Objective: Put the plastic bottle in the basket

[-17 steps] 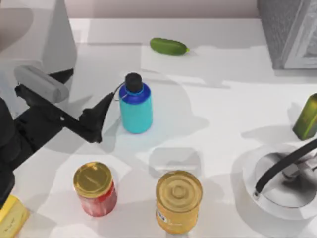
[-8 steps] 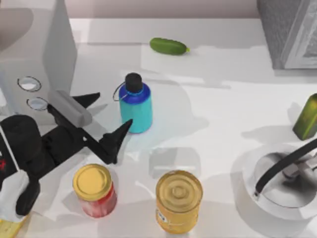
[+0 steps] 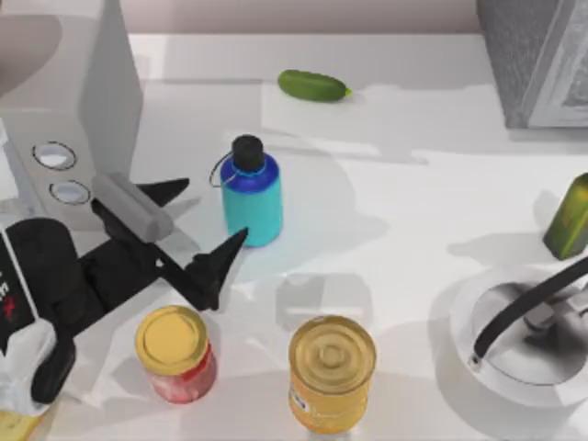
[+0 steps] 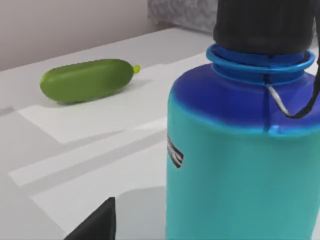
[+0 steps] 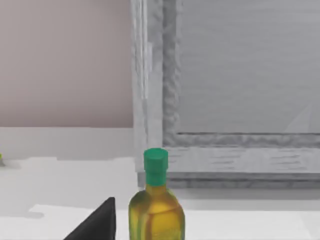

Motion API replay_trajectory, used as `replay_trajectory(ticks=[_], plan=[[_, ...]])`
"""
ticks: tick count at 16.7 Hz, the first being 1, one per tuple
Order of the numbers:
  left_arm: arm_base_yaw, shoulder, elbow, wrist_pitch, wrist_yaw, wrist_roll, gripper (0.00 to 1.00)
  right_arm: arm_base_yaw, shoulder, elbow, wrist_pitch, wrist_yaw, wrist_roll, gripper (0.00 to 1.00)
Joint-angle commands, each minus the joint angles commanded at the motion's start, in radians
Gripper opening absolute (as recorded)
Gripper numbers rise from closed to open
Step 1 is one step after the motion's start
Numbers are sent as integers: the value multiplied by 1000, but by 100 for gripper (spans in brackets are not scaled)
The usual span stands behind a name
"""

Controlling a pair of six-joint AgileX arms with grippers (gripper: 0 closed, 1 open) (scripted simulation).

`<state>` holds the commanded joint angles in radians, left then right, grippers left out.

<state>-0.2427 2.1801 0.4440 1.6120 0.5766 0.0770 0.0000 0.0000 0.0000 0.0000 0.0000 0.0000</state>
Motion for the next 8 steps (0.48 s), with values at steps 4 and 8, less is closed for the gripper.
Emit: replay_trajectory(ticks=[4, 8], plan=[[-16, -31, 44, -75, -10, 2, 100, 0, 0, 0, 0, 0, 0, 100], [-49, -8, 149, -152, -43, -5, 100, 0, 0, 0, 0, 0, 0, 100]])
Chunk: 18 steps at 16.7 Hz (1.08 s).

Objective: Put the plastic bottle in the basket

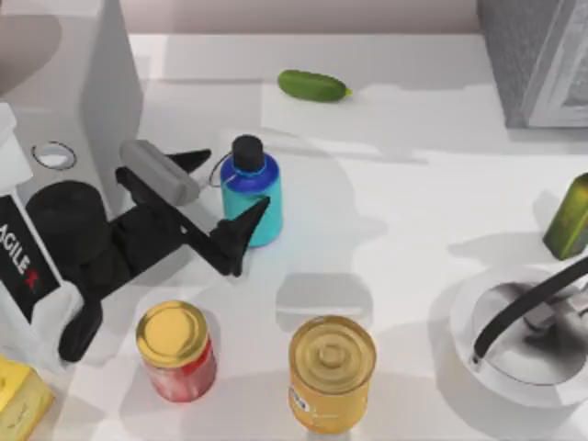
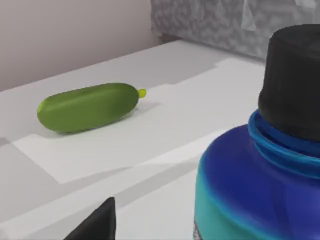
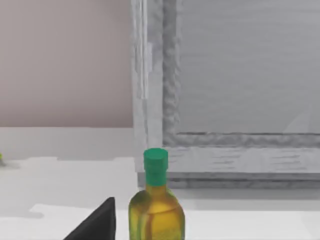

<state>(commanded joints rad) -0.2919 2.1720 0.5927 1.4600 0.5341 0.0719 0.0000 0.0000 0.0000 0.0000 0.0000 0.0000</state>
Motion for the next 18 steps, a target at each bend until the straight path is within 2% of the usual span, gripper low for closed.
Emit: replay_trajectory(ticks=[6, 10, 18], plan=[[-70, 97, 106, -5, -68, -11, 100, 0, 0, 0, 0, 0, 0, 100], [-73, 100, 108, -4, -71, -12, 100, 0, 0, 0, 0, 0, 0, 100], [-73, 100, 108, -4, -71, -12, 40, 0, 0, 0, 0, 0, 0, 100]])
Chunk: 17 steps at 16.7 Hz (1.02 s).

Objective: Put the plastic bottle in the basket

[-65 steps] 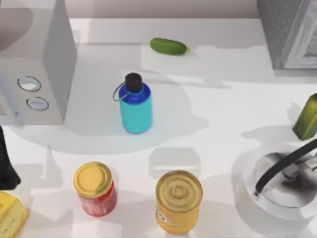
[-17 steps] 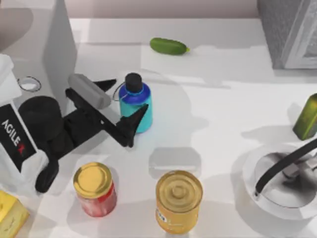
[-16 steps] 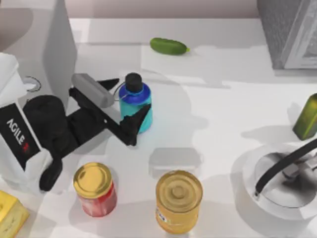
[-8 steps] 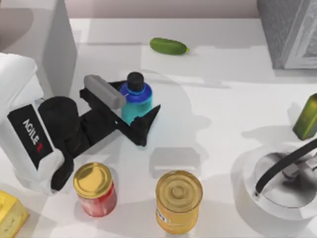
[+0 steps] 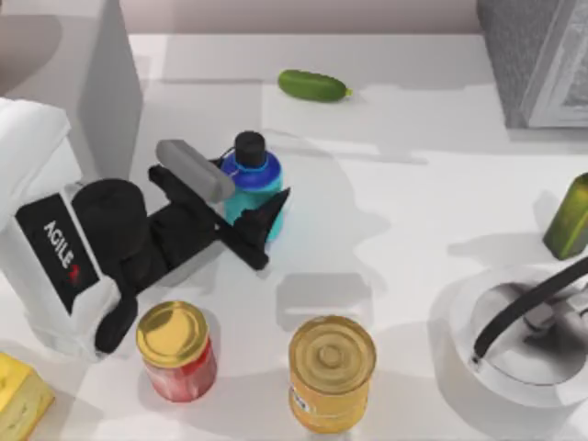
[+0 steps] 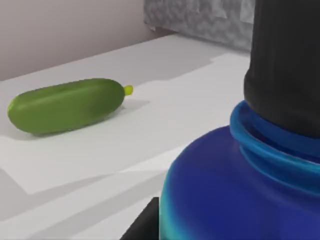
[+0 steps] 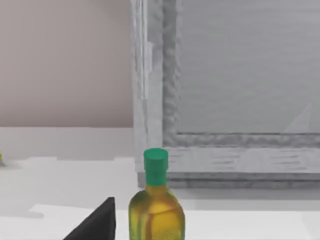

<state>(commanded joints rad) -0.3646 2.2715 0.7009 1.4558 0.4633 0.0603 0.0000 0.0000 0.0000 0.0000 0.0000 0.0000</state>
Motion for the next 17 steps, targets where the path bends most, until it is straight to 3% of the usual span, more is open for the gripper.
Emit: replay_trajectory(ticks=[5, 17], plan=[[0, 0, 0, 0, 0, 0, 2, 0, 0, 0, 0, 0, 0, 100], [11, -19, -4, -26, 21, 19, 0, 0, 0, 0, 0, 0, 0, 100]])
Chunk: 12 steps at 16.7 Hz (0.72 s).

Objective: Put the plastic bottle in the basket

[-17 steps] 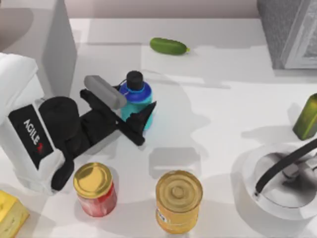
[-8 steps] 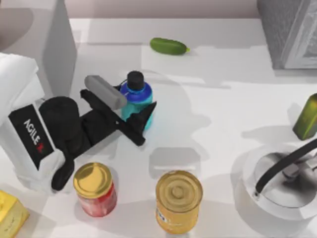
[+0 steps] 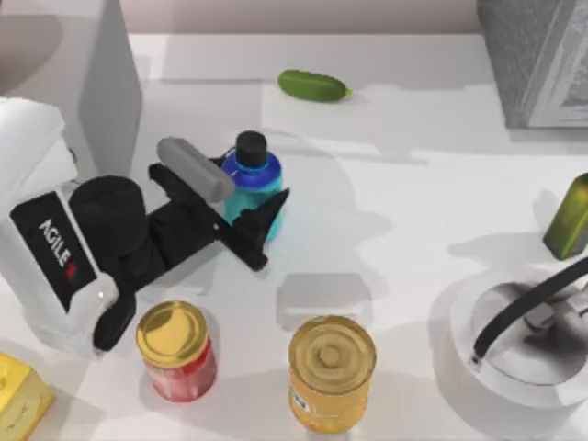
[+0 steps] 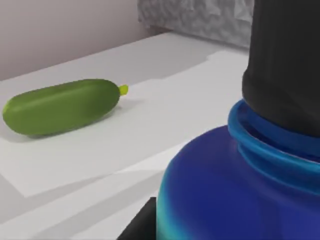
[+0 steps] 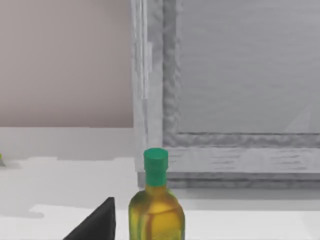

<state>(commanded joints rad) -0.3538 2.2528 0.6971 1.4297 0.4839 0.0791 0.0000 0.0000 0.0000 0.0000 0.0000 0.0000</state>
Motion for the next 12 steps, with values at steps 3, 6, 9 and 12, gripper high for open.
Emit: replay_trajectory(ticks=[3, 6, 9, 12], plan=[[36, -73, -5, -106, 76, 71, 0, 0, 0, 0, 0, 0, 0, 100], [102, -204, -10, -290, 193, 180, 0, 0, 0, 0, 0, 0, 0, 100], [202, -381, -11, -543, 333, 314, 0, 0, 0, 0, 0, 0, 0, 100], [329, -583, -7, -855, 482, 456, 0, 0, 0, 0, 0, 0, 0, 100]])
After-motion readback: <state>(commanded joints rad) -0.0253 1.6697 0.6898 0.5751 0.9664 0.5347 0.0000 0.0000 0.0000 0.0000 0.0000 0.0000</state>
